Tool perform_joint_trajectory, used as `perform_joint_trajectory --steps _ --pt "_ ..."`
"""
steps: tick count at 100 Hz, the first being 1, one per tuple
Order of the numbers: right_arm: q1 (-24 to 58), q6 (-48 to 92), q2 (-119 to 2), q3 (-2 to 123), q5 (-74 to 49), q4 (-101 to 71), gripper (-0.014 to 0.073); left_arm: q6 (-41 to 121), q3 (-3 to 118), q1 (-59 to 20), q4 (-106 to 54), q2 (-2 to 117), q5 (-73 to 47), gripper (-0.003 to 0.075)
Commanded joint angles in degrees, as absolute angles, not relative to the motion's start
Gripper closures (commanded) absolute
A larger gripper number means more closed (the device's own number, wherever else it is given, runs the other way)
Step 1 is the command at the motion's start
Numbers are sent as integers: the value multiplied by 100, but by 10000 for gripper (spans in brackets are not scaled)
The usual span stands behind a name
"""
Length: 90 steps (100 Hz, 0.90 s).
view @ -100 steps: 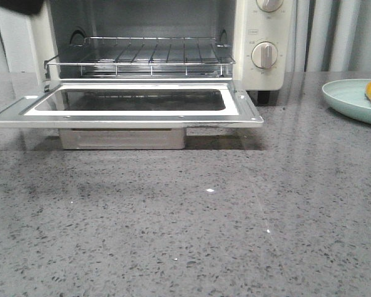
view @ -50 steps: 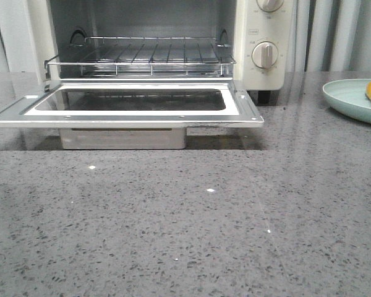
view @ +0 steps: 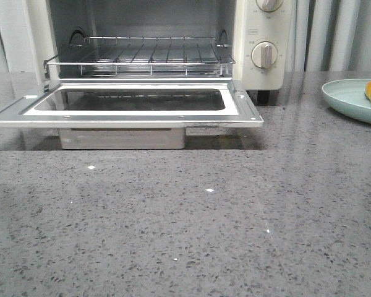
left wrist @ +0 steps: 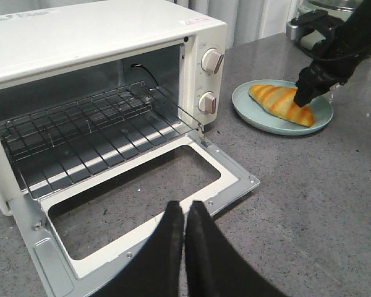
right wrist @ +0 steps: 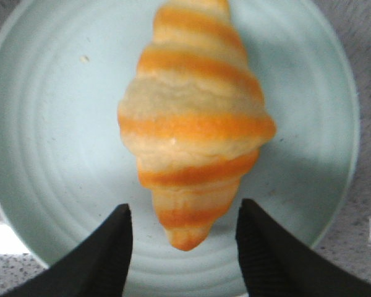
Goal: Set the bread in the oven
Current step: 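Grasp the orange-striped croissant with the right gripper and lift it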
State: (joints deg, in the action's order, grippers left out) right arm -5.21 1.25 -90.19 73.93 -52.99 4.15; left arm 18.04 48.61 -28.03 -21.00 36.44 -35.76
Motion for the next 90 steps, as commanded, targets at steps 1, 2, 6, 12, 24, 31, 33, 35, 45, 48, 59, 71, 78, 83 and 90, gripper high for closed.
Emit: perform_joint_trajectory --steps 1,2,6,12,24,31,33,35,45,48,59,71,78,83,90 --pt "-512 80 -9015 7587 -5186 436 253 1784 5060 -2795 -2218 3644 -3243 741" --pt "-512 80 -9048 7587 -5186 436 253 1784 5060 -2795 -2218 3644 -3243 742" --pt "-512 80 -9135 7587 -5196 421 253 1784 5060 -2795 -2218 3644 -3243 742" --pt "-512 80 -9280 7587 -5249 421 254 1784 5060 -2795 -2218 3644 -3243 742" --pt "-512 80 -9521 7587 -5316 421 263 1784 5060 -2795 -2218 3644 -3243 742" --pt "-512 80 -9606 7587 -5327 421 338 1784 5060 -2795 -2218 3644 -3248 742" --pt "-512 80 -9622 7587 -5327 421 377 1784 5060 -2795 -2233 3644 -3248 742" --pt "-512 80 -9622 7587 -5340 421 423 1784 5060 -2795 -2248 3644 -3248 741" --pt "-512 80 -9633 7587 -5301 421 669 1784 5060 -2795 -2343 3644 -3248 742" --pt "-522 66 -9633 7587 -5276 421 657 1784 5060 -2795 -2378 3644 -3248 742" --pt "-522 66 -9592 7587 -5160 421 650 1784 5060 -2795 -2441 3644 -3248 742" --pt "-522 0 -9280 7599 -4918 421 650 1784 5060 -2795 -2441 3644 -3248 742" --pt "-522 0 -8942 7599 -4724 421 650 1784 5060 -2795 -2441 3644 -3248 742" --pt "-522 0 -8660 7599 -4613 421 650 1784 5060 -2795 -2441 3644 -3248 742" --pt "-522 0 -8233 7599 -4530 421 650 1784 5060 -2795 -2441 3644 -3248 742"
